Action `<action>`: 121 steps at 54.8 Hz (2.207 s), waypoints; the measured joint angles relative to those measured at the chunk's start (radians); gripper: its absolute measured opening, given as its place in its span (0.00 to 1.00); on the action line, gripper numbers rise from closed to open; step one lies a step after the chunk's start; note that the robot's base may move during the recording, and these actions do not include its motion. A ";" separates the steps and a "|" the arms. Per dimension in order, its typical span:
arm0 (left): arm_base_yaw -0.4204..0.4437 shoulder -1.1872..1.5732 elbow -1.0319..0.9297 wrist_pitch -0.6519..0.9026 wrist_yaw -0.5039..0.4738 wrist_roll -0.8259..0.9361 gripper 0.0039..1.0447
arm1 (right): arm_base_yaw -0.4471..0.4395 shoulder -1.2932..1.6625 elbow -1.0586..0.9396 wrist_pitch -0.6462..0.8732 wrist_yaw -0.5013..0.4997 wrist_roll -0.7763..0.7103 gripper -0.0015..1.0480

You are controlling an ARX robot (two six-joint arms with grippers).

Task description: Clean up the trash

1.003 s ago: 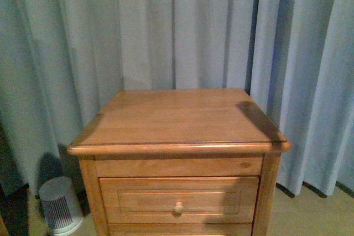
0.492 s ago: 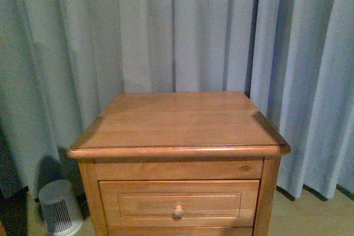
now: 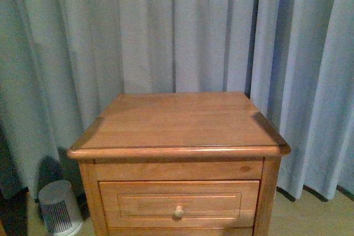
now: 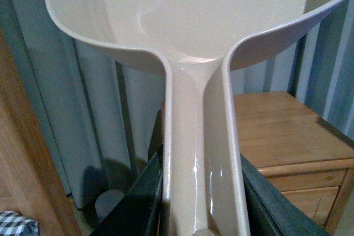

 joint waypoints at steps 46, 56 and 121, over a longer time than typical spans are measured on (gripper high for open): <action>-0.002 0.000 -0.002 0.001 0.000 -0.001 0.26 | -0.002 0.002 -0.003 0.002 0.004 0.004 0.20; -0.002 0.000 -0.002 0.001 -0.001 -0.001 0.26 | -0.001 0.001 -0.003 0.002 0.001 0.004 0.20; 0.164 0.136 0.211 -0.550 0.379 0.055 0.26 | 0.001 0.003 -0.003 0.002 -0.003 0.004 0.20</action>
